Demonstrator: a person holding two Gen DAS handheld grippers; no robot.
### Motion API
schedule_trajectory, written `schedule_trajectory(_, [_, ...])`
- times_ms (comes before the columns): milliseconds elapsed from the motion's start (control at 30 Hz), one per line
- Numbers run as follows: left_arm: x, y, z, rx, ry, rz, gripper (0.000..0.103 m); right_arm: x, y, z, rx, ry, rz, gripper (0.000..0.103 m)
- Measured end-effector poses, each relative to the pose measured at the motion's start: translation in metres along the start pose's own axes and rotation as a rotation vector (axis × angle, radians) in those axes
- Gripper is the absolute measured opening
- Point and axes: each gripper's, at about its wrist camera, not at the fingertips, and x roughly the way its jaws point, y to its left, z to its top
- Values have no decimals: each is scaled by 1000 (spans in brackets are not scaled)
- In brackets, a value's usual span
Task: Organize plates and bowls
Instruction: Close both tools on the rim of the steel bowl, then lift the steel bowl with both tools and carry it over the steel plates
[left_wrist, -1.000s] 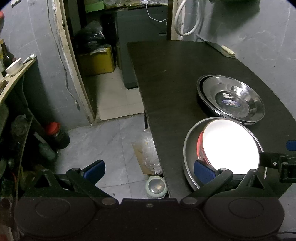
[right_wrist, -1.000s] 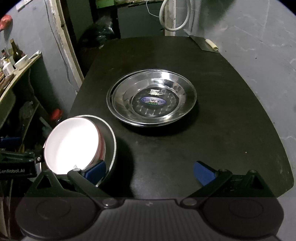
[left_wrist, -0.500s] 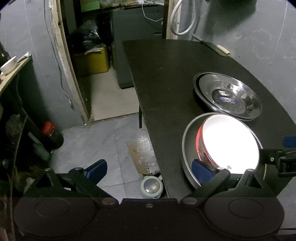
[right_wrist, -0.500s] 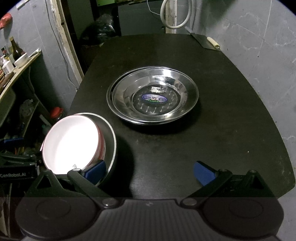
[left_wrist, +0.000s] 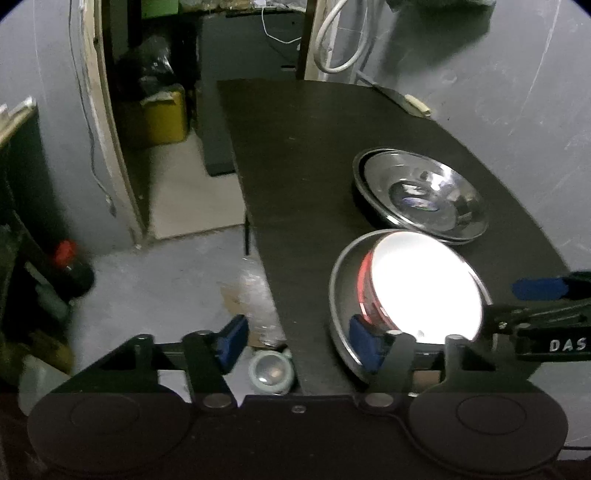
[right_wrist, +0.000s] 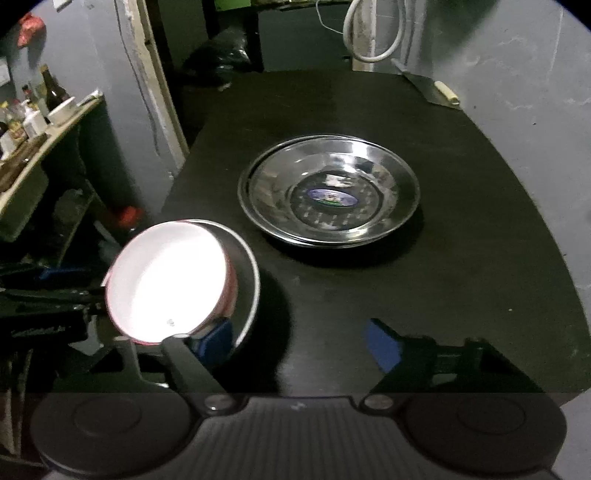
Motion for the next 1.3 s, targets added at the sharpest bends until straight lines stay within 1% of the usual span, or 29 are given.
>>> schedule_trajectory(67, [0,0,0,-10,1,-23,51,-1,1,0,-3,-2,17,73])
schedule_trajectory(133, [-1,-2,0,0,-2,-30,45,-2,2,0,-8,-2,35,68])
schedule_trajectory(167, [-1,-3,0,9,-5,-37,40,-2,3,-1,-11,-2,45,64])
schedule_trajectory(200, [-1,-5,0,15,-7,-41,34,-2,4,-1,-14,-2,56,62])
schedule_trajectory(233, [-1,-7,0,21,-9,-46,32,-3,4,-1,-16,-4,63,60])
schedule_trajectory(300, [-2,-9,0,31,-10,-59,22,-3,6,-1,-21,-4,75,56])
schedule_trajectory(333, [-2,-10,0,35,-10,-65,19,-4,7,-1,-22,-5,82,51])
schedule_trajectory(367, [-2,-12,0,41,-10,-71,14,-4,8,-2,-26,-6,90,47])
schedule_trajectory(400, [-2,-14,0,48,-11,-70,14,-4,8,-1,-30,-6,98,45])
schedule_trajectory(467, [-2,-16,0,56,-10,-64,14,-4,11,-2,-42,-7,117,37])
schedule_trajectory(500, [-1,-15,0,54,-9,-65,14,-5,13,-2,-50,-5,121,35])
schedule_trajectory(567, [-1,-16,0,52,-10,-65,15,-3,17,-2,-69,6,143,29])
schedule_trajectory(667, [-1,-17,0,53,-10,-62,15,-2,22,-3,-98,14,143,30])
schedule_trajectory(1300, [-3,-16,-2,47,-16,-53,13,-5,21,-6,-103,-1,163,30])
